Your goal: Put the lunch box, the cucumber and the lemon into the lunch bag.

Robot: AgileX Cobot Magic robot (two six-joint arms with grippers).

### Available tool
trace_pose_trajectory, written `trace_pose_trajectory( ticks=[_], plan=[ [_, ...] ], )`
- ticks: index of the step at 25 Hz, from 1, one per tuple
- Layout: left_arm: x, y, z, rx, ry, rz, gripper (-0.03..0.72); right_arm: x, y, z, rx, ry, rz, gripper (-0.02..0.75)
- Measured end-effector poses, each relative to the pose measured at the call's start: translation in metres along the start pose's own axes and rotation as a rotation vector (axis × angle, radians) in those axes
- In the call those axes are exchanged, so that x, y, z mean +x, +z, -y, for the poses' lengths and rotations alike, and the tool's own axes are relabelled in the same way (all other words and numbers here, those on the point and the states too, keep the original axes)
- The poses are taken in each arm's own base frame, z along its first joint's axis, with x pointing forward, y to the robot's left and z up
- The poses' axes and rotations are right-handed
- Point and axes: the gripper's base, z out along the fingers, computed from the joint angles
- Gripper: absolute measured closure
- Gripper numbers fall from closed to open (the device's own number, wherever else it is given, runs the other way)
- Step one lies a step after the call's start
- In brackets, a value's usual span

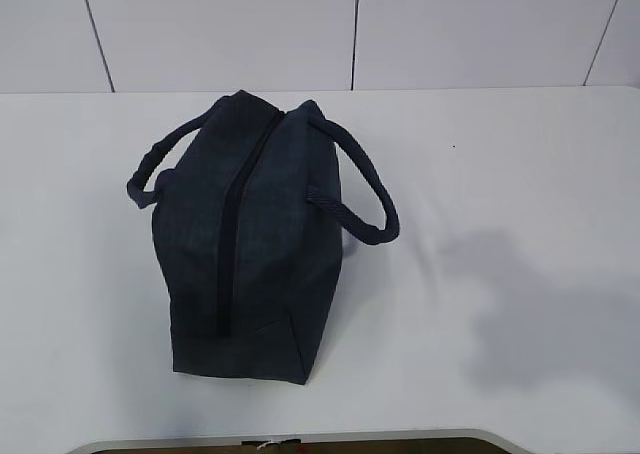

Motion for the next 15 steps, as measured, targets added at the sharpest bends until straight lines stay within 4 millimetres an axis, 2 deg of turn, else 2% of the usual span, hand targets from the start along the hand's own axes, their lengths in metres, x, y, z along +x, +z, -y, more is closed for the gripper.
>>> trace_pose_trajectory(
  ticks=[4, 8, 15],
  plan=[
    [0.028, -0.022, 0.006, 0.009, 0.008, 0.065, 0.409, 0.022, -0.008, -0.002, 0.015, -0.008, 0.052, 0.365],
    [0.059, -0.035, 0.011, 0.033, 0.009, 0.107, 0.411, 0.043, -0.013, -0.001, 0.052, -0.022, 0.092, 0.365],
    [0.114, -0.042, 0.015, 0.048, 0.017, 0.163, 0.412, 0.076, -0.012, 0.005, 0.153, -0.048, 0.132, 0.366]
  ],
)
